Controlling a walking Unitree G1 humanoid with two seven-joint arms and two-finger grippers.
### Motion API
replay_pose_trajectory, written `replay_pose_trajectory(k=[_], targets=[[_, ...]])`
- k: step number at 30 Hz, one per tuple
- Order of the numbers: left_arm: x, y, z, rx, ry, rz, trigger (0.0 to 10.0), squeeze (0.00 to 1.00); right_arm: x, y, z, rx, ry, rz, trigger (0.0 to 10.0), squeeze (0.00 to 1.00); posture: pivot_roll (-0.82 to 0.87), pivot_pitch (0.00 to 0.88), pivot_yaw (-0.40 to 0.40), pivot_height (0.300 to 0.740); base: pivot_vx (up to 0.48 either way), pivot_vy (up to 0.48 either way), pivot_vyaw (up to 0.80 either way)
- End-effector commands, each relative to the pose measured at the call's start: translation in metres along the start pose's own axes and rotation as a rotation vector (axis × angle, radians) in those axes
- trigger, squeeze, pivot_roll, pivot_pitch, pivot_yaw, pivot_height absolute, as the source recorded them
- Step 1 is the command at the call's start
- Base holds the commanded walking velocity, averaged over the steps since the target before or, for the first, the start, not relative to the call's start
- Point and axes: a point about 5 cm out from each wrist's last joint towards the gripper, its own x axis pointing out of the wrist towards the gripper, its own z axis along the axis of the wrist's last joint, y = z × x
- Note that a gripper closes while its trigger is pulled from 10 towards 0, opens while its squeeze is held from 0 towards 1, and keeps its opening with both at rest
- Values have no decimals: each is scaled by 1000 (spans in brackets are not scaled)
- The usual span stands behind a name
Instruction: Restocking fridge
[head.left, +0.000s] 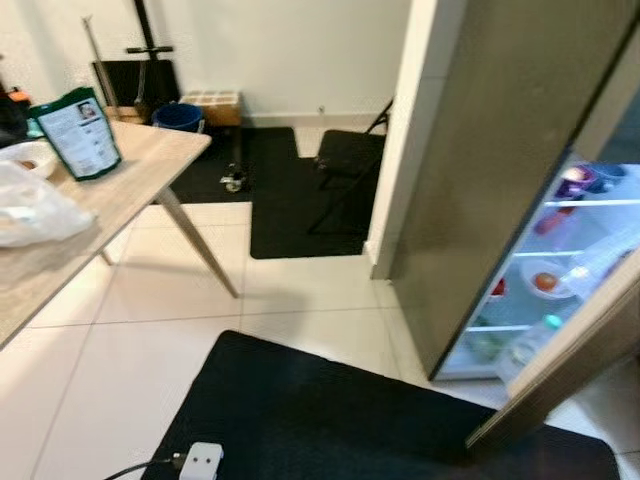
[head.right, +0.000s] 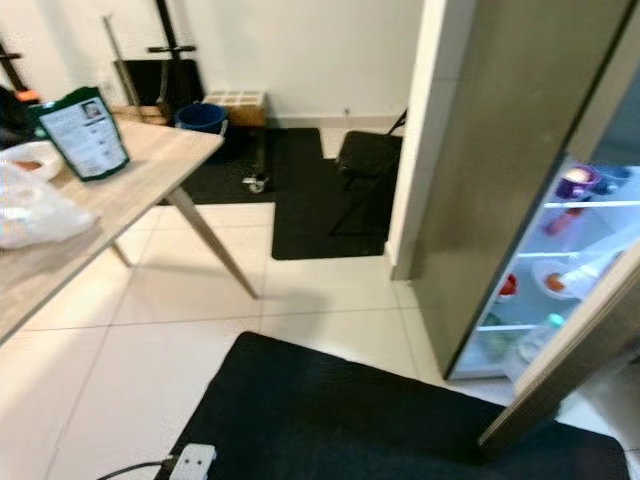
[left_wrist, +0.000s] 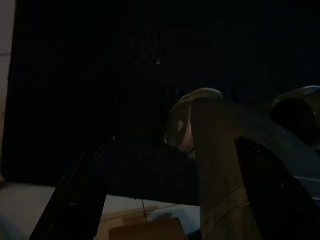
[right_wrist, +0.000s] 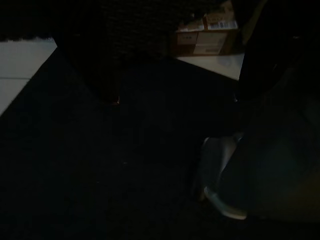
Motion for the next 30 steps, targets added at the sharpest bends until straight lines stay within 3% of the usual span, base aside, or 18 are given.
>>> replay_pose_trajectory(k=[1,30], targets=[[-1,0,-7,4,30,6,10000,0,0,0,-1,10,2,0,10000,0,51,0,-17,740,0,0,725],[-1,-1,-9,37,53,1,10000,0,0,0,-2,9,6,2,10000,0,50,0,-20,740,0,0,721]])
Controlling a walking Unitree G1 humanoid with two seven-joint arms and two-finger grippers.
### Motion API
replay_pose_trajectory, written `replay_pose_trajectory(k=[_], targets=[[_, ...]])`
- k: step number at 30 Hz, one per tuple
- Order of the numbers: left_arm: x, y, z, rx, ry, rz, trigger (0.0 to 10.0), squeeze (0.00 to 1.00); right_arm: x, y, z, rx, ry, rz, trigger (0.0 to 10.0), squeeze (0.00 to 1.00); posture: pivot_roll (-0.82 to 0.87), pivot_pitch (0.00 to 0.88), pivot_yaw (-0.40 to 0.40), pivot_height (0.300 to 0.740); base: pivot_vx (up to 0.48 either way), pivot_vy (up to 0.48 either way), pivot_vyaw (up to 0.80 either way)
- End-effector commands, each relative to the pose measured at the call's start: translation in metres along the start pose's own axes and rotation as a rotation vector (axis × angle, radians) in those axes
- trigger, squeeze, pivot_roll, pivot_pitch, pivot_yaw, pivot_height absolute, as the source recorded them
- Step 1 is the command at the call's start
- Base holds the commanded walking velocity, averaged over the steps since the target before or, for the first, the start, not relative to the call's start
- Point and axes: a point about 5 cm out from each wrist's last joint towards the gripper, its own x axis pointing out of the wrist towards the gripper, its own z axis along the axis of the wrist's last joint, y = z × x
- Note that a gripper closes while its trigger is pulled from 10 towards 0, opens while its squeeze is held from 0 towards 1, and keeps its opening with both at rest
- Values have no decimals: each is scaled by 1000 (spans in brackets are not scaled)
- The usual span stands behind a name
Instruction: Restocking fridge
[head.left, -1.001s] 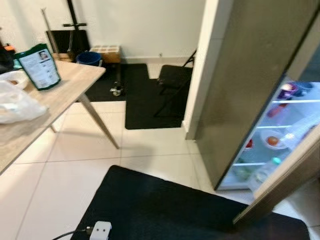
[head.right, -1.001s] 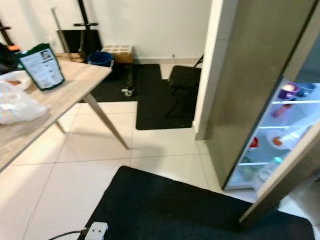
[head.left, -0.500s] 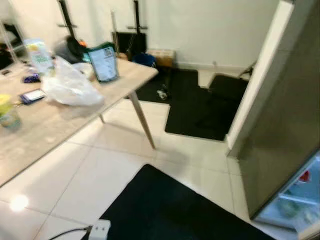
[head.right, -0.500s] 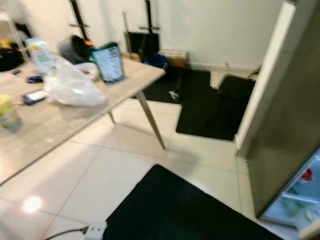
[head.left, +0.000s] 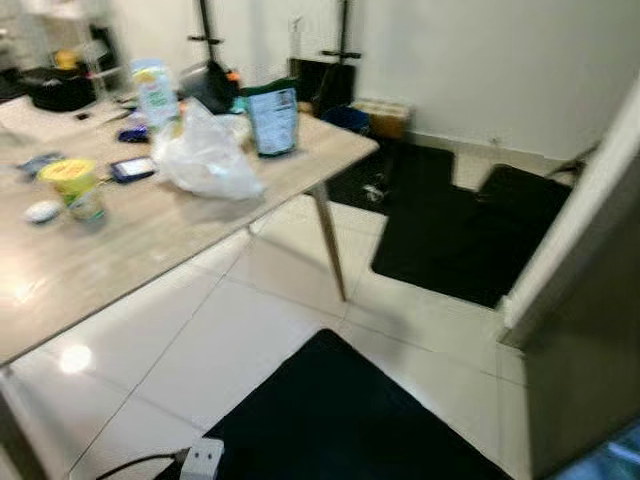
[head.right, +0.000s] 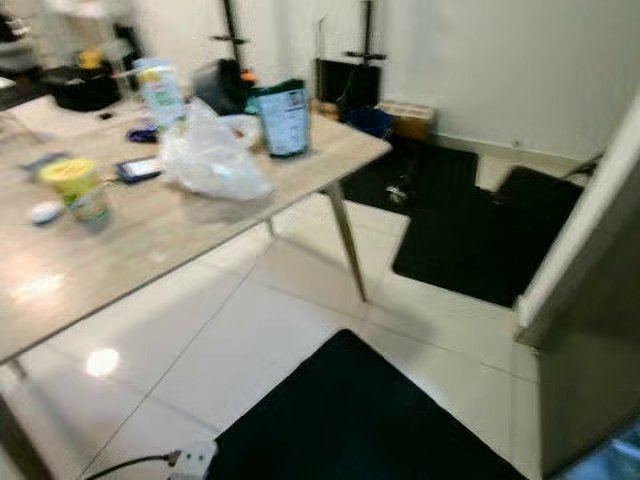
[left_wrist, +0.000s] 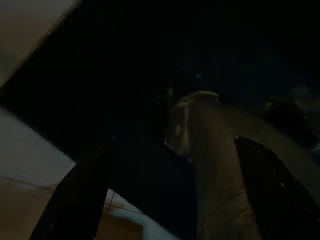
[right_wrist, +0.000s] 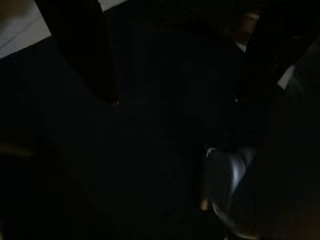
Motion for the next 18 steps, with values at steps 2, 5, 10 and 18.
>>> replay_pose_trajectory(k=[2,5,10,18], targets=[[-1,-2,-11,20,61,-9,10000,0,0,1,-1,9,-1,2,10000,0,50,0,-19,740,0,0,725],[-1,-2,-12,23,64,-9,10000,0,0,1,-1,8,1,2,10000,0,50,0,-20,740,0,0,721],[-1,-2,-12,25,66,-7,10000,0,0,1,-2,5,3,1,10000,0,52,0,-21,740,0,0,723],[-1,-1,-11,30,67,-6,10000,0,0,-1,0,1,-1,-2,10000,0,51,0,-22,740,0,0,723]])
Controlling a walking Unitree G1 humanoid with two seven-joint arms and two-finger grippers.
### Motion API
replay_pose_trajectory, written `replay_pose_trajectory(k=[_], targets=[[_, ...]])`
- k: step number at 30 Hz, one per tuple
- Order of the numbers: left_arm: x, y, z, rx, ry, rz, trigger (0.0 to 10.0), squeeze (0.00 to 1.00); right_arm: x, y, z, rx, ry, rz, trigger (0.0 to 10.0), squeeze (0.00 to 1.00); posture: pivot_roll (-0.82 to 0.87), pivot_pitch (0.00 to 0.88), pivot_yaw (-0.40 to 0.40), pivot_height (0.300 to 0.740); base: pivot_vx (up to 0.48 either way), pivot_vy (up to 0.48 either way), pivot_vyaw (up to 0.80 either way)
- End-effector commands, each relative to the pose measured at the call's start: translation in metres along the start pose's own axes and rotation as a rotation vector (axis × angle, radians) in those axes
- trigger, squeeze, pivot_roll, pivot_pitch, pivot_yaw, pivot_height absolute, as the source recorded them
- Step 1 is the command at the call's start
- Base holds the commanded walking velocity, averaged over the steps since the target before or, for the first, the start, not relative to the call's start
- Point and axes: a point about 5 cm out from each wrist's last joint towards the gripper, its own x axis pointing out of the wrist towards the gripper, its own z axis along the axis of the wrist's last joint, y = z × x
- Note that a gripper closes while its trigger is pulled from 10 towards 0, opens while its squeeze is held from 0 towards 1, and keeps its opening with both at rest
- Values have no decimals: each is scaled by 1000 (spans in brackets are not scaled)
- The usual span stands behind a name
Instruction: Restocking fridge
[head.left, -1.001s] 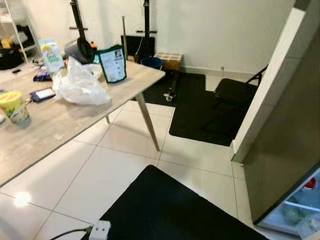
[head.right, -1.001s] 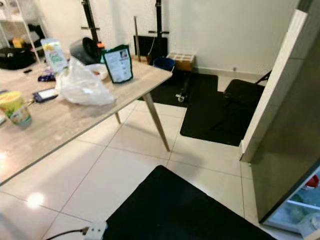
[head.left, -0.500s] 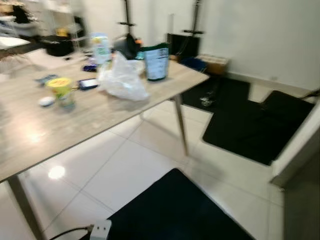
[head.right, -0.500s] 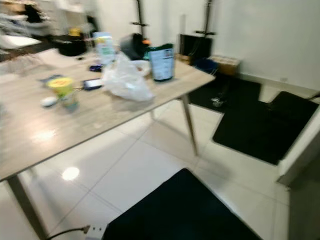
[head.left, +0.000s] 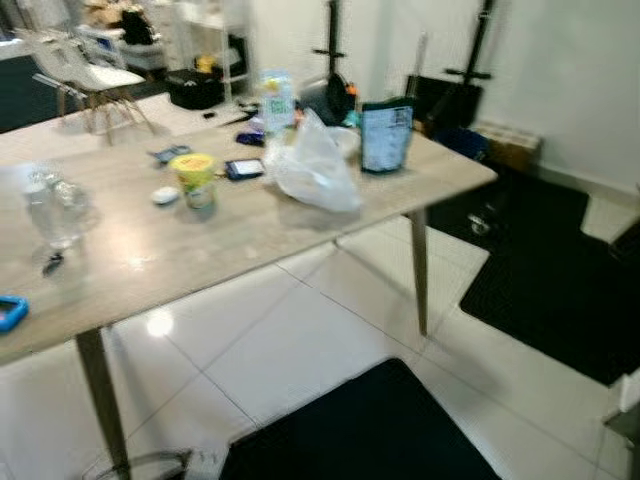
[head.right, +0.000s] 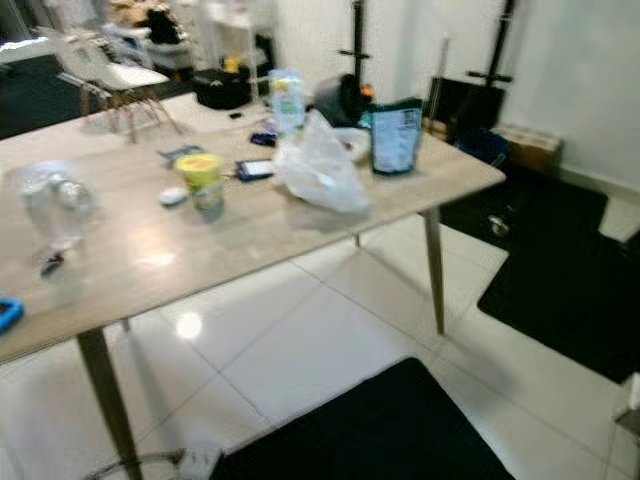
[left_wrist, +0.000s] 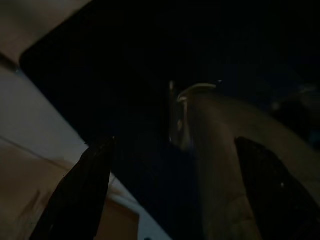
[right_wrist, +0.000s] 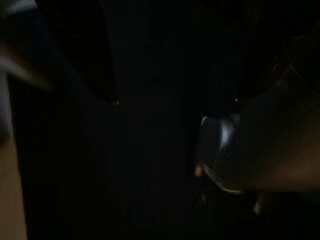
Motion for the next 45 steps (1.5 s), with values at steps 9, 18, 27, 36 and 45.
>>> replay_pose_trajectory(k=[9,18,27,36,45], targets=[[-1,-2,-14,-12,50,1,10000,0,-1,-3,-4,7,12,-9,10000,0,51,0,-22,740,0,0,722],[-1,-4,-15,-18,49,-1,10000,0,-1,-3,-5,8,15,-10,10000,0,50,0,-22,740,0,0,722],[-1,-4,-15,-21,48,0,10000,0,-1,-5,-4,5,13,-14,10000,0,50,0,-24,740,0,0,721],[-1,-4,-15,-23,49,-2,10000,0,-1,-5,-4,1,12,-22,10000,0,50,0,-24,740,0,0,727],[-1,-4,-15,-27,49,-5,10000,0,-1,-6,-3,5,4,-33,10000,0,50,0,-24,740,0,0,651]])
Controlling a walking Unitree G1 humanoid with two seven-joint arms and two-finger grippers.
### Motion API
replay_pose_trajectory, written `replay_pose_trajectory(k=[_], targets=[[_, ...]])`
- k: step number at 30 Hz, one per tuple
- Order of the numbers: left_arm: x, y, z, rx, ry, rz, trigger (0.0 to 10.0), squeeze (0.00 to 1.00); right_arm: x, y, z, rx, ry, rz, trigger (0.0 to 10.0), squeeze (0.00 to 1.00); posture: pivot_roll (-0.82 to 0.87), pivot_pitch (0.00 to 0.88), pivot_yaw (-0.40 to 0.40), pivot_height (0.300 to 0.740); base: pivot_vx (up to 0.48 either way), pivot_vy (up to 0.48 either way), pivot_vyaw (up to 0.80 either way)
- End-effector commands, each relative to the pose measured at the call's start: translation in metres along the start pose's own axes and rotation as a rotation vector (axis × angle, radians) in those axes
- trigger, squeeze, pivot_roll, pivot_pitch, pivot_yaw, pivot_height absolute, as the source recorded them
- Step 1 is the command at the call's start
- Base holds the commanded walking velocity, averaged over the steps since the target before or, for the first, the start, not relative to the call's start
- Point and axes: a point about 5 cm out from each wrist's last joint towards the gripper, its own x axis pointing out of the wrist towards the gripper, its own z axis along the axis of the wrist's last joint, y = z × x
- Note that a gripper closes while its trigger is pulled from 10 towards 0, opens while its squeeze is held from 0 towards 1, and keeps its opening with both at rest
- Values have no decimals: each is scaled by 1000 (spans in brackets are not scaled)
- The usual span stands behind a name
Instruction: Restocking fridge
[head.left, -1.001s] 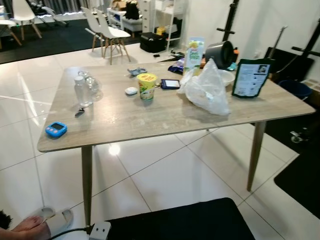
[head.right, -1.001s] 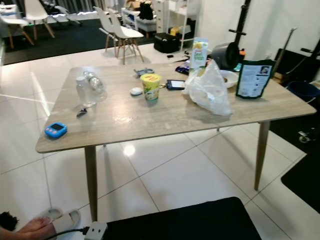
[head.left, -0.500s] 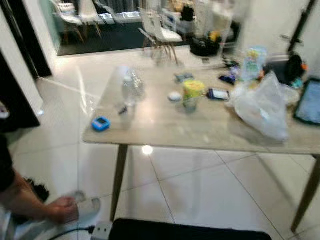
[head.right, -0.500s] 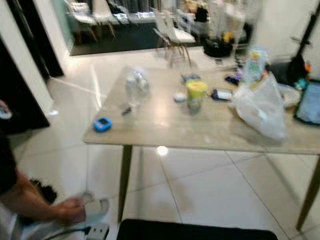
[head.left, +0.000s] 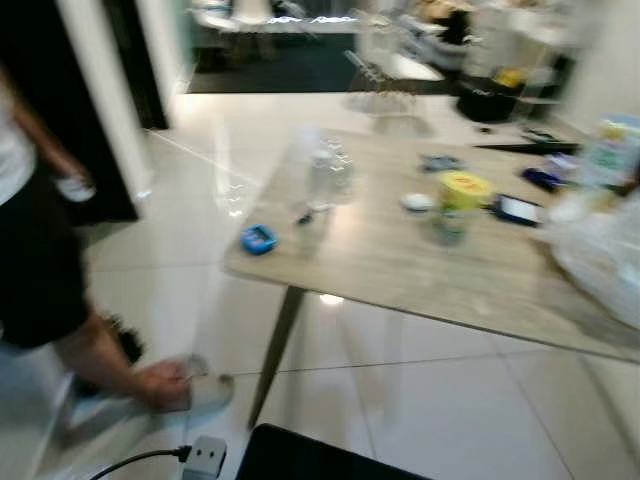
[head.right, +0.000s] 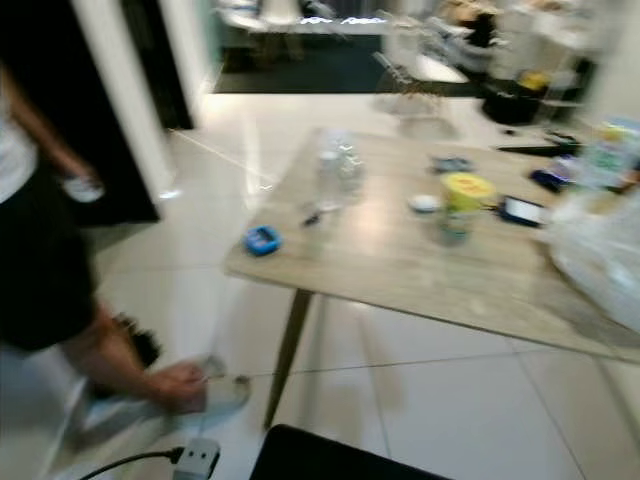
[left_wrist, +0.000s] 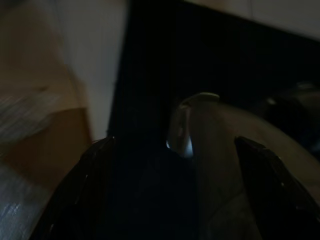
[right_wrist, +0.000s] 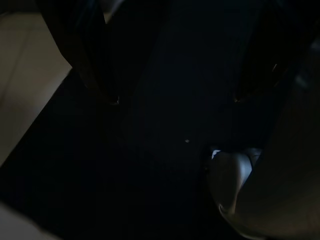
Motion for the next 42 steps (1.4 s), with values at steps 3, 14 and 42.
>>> replay_pose_trajectory(k=[3,14,42], targets=[[-1,-2,-13,-1,58,-10,10000,0,0,1,2,12,-13,-17,10000,0,50,0,-24,740,0,0,0],[-2,-1,-11,-24,46,-28,10000,0,1,1,3,1,-11,-18,10000,0,50,0,-24,740,0,-183,0],[-2,-1,-10,-28,43,-35,10000,0,1,1,7,17,-19,-26,10000,0,52,0,-25,740,0,-459,-44]])
